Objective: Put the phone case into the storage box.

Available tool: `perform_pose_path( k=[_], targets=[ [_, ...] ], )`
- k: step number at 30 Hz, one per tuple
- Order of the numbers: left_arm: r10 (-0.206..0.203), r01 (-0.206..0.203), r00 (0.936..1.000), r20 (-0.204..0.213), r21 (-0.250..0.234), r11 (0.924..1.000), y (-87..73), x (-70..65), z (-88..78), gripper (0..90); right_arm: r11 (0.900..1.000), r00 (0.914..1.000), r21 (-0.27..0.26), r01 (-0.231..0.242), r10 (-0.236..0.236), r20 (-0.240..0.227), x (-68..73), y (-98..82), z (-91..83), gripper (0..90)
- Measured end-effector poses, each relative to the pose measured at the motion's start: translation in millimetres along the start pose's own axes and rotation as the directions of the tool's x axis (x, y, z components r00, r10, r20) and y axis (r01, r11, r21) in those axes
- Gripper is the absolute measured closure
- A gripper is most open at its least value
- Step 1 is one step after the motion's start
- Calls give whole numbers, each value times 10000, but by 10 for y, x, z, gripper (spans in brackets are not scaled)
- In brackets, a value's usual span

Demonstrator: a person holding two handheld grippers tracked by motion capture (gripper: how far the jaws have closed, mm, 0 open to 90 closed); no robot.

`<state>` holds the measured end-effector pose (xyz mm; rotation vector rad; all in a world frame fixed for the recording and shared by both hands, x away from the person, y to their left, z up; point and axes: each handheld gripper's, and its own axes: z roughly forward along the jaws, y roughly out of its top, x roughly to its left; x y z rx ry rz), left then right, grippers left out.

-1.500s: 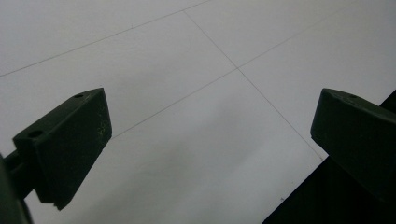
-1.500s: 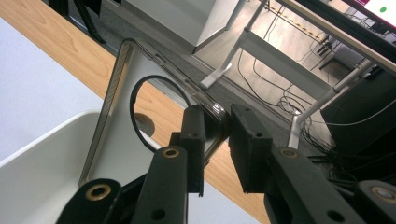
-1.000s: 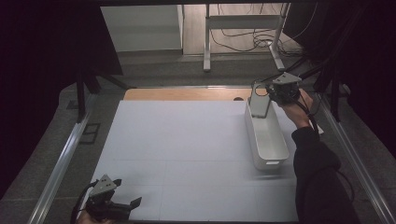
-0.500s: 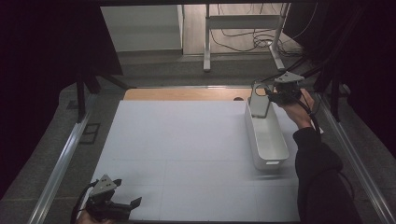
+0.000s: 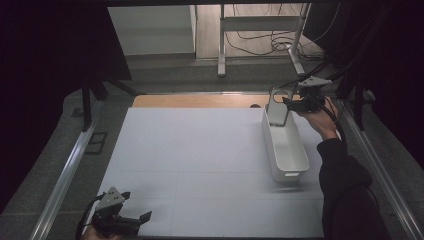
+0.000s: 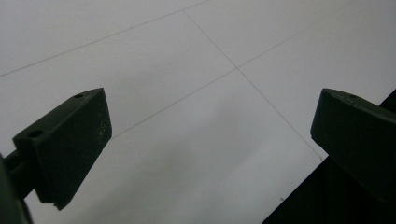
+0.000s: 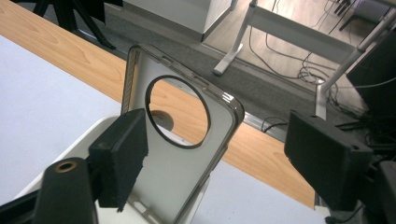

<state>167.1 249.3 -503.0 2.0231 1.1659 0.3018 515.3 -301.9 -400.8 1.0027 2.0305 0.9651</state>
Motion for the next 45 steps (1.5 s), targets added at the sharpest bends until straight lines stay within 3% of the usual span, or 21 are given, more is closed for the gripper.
perform_pose_path(
  k=[5,14,23,31,45],
  targets=[
    [-13,13,10000,1,0,10000,1,0,0,0,9981,9979,227,-580,586,-278,-24,3,-41,150],
    [-34,34,10000,21,-23,10000,-1,0,-2,0,9910,9907,731,-1124,1174,-692,6,23,-127,77],
    [-31,31,10000,2,-51,10000,-3,5,-6,0,9794,9857,1682,-1121,1310,-1058,112,28,-160,13],
    [-41,41,10000,32,-71,10000,-5,6,-9,0,9787,9812,1608,-1280,1485,-1230,214,6,-303,0],
    [-74,74,10000,35,-74,9999,-6,15,-12,0,9719,9657,1754,-1566,1880,-1791,392,-103,-629,0]
  ],
)
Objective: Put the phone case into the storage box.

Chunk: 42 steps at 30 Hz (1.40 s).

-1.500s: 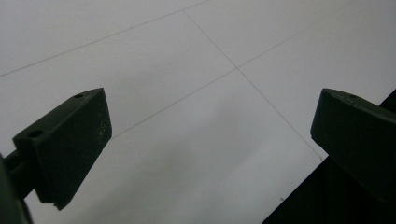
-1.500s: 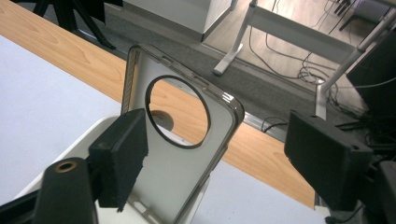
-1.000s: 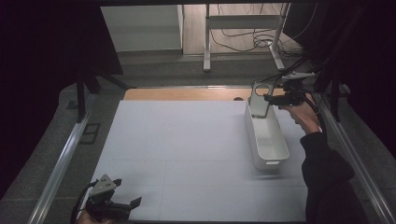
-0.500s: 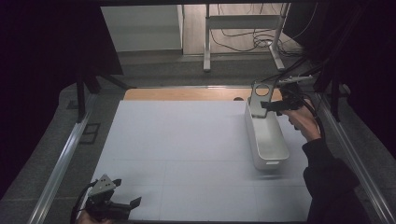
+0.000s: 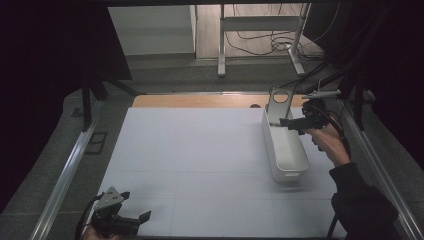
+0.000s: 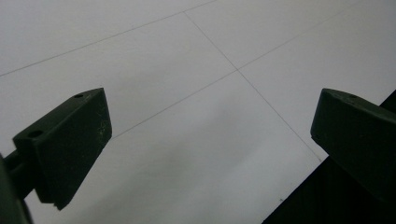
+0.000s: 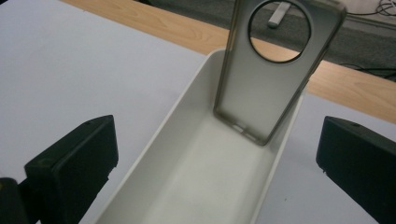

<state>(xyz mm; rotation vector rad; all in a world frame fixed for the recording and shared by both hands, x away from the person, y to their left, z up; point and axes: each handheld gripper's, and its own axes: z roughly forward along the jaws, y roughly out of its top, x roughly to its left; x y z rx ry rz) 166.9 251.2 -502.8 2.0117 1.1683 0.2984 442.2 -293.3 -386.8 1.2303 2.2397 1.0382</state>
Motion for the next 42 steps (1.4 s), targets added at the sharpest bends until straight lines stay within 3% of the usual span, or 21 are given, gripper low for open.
perform_pose_path(
  k=[10,22,42],
  targets=[
    [-50,50,10000,-29,13,10000,1,0,3,0,9998,9998,-134,-149,147,-135,227,-228,-133,0],
    [-132,132,9999,-76,39,9999,-3,9,-1,0,9998,9998,4,214,-214,-42,511,-453,-331,0],
    [-179,178,9998,-131,-46,9998,-7,11,-13,0,9993,9994,-185,323,-321,122,773,-941,-704,0]
  ],
)
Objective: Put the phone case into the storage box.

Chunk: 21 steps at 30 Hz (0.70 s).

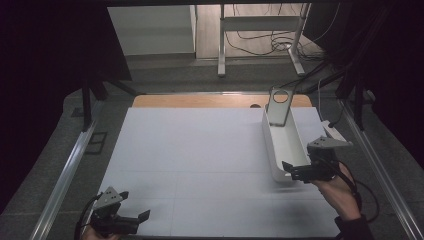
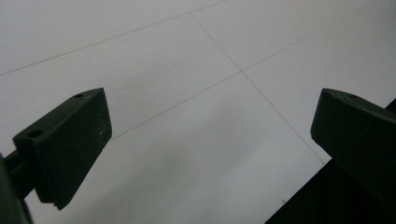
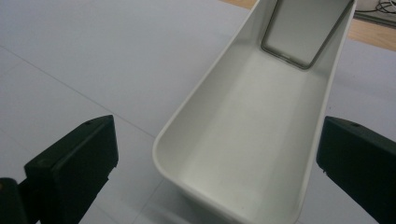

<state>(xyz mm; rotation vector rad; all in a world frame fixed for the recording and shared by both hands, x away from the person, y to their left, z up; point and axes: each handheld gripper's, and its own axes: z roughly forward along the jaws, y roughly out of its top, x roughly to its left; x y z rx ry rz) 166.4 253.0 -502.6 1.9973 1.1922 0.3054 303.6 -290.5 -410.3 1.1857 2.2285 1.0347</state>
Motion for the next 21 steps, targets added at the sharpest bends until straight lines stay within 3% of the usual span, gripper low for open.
perform_pose_path(
  k=[10,21],
  targets=[
    [24,-24,10000,7,-6,10000,1,-1,1,0,10000,10000,10,63,-63,12,84,-202,-149,0],
    [-18,18,10000,-6,1,10000,2,-4,2,0,9993,9993,-127,-364,365,64,178,-509,-354,0]
  ],
)
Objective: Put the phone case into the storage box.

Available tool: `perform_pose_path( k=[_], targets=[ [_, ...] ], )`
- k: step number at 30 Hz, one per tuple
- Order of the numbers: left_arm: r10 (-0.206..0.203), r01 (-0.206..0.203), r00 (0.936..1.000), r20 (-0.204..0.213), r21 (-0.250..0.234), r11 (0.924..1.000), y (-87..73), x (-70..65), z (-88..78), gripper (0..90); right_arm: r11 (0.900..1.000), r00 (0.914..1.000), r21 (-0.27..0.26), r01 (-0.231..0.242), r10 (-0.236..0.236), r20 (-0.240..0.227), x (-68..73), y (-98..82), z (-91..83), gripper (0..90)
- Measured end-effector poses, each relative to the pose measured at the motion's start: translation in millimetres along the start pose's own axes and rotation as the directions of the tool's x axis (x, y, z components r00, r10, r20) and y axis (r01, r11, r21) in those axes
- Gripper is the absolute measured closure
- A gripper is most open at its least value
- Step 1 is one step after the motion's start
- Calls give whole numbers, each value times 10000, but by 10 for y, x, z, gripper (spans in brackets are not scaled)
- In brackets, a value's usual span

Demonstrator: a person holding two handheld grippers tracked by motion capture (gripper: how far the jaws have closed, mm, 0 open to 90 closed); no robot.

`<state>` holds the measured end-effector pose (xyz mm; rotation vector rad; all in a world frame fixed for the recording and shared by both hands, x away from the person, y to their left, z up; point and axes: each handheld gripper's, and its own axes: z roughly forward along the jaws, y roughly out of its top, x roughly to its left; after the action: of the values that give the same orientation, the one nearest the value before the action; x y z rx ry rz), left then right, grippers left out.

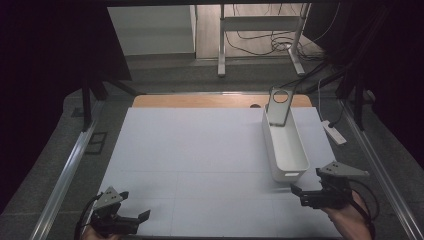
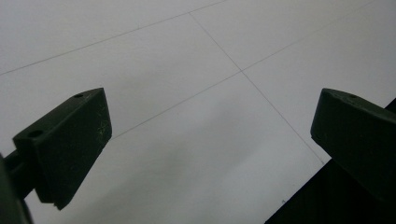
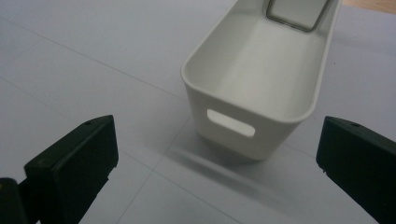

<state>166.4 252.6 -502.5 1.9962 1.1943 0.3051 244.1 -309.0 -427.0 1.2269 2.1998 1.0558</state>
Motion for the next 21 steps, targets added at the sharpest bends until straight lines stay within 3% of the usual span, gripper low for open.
perform_pose_path(
  k=[10,21],
  targets=[
    [-48,48,10000,7,-38,10000,-3,1,1,0,9999,9998,-13,-138,138,150,76,-253,-70,0],
    [-49,49,10000,20,-21,10000,-4,4,0,0,9997,9990,200,103,-111,432,146,-439,-108,0]
  ],
)
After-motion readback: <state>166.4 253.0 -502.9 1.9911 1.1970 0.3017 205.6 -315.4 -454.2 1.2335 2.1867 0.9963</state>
